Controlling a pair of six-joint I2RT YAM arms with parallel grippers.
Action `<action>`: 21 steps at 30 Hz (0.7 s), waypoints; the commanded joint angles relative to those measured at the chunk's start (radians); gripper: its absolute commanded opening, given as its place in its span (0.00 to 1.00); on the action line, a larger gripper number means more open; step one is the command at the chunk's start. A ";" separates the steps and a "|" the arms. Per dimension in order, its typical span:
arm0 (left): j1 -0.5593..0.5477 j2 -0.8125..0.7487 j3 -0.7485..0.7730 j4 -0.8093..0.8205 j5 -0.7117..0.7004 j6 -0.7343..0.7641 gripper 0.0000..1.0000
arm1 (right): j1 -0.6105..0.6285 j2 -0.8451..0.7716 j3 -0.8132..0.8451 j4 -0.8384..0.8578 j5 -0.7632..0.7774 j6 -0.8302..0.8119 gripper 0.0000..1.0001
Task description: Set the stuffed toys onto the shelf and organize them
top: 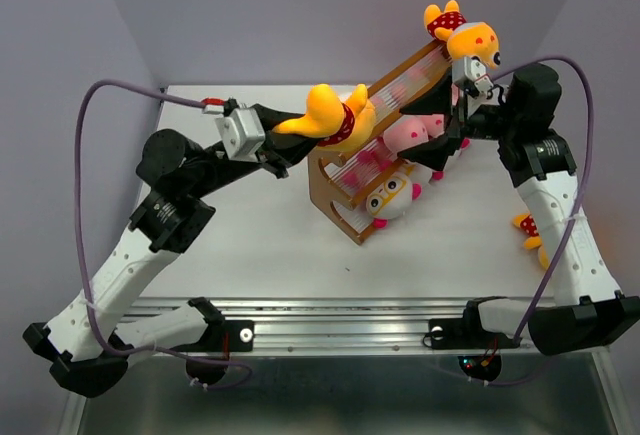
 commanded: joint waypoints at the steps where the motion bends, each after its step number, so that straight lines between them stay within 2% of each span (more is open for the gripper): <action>1: -0.003 0.006 -0.005 0.074 0.169 0.175 0.00 | 0.036 0.012 0.067 0.073 -0.134 -0.007 1.00; 6: -0.003 0.067 0.031 0.112 0.282 0.165 0.00 | 0.096 0.037 0.118 0.064 -0.119 -0.019 1.00; 13: -0.003 0.123 0.064 0.174 0.364 0.096 0.00 | 0.195 0.047 0.130 0.044 -0.054 -0.042 0.99; 16: -0.003 0.130 0.061 0.200 0.373 0.066 0.00 | 0.249 0.052 0.130 0.018 -0.044 -0.048 0.84; 17: -0.003 0.130 0.061 0.201 0.370 0.066 0.00 | 0.260 0.052 0.127 0.013 -0.039 -0.045 0.67; 20: -0.003 0.118 0.049 0.215 0.336 0.063 0.00 | 0.271 0.044 0.113 -0.002 0.001 -0.046 0.37; 21: -0.003 0.104 0.037 0.230 0.309 0.056 0.00 | 0.271 0.043 0.112 -0.040 0.021 -0.086 0.20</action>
